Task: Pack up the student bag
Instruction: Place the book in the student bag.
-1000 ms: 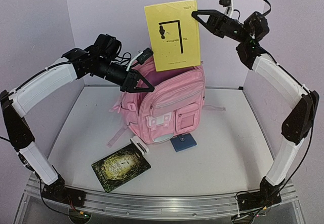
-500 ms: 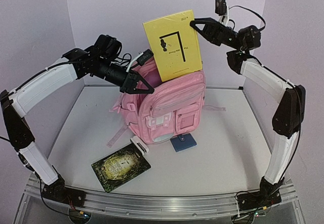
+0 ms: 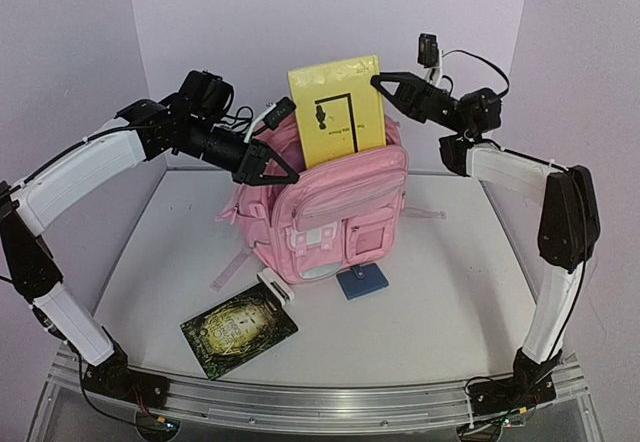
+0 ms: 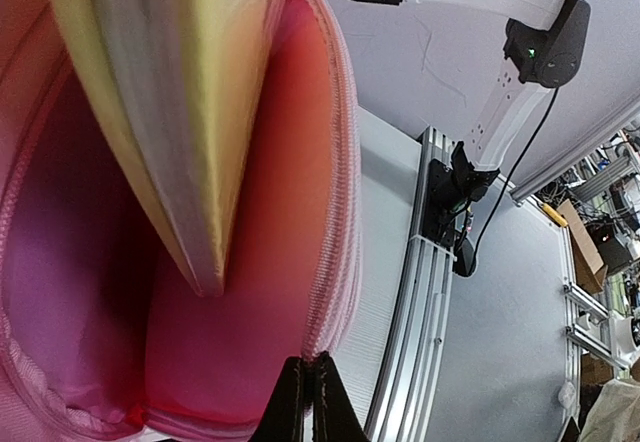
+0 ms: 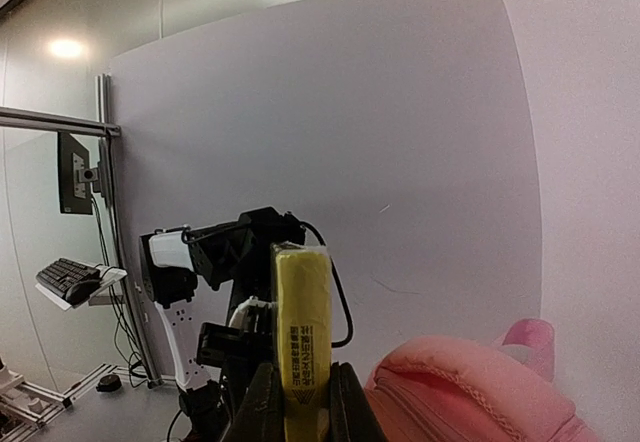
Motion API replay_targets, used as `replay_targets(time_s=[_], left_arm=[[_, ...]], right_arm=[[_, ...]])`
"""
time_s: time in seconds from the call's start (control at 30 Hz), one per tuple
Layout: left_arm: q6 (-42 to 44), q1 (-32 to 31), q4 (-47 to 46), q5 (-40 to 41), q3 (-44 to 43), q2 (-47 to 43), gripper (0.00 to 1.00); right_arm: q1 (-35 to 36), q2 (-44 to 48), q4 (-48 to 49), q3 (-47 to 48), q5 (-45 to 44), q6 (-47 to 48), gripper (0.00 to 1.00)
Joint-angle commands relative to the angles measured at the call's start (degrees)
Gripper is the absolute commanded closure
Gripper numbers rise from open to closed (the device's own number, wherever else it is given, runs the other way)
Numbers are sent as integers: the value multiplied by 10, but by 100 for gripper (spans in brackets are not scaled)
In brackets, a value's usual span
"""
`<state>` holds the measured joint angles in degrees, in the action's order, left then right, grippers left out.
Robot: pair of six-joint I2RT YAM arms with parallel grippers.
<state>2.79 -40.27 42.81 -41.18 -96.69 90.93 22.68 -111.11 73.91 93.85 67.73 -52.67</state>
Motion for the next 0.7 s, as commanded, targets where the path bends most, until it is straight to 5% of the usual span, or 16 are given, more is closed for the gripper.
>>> replay_targets(time_s=[0.0,0.1,0.27,0.6,0.67], left_arm=[[-5,4,-41,17,10,-22,100],[-10,9,-50,15,16,-28,100],[-14,16,-51,7,15,-29,100],[-26,25,-55,35,22,-31,100],[-42,28,-55,52,27,-36,91]], right_arm=[[14,2,43,-10,-19,8,98],[13,-11,48,1,-12,-7,90],[14,-11,68,-14,-7,-35,52],[4,23,68,-49,-28,-38,35],[2,36,67,-60,-39,-38,33]])
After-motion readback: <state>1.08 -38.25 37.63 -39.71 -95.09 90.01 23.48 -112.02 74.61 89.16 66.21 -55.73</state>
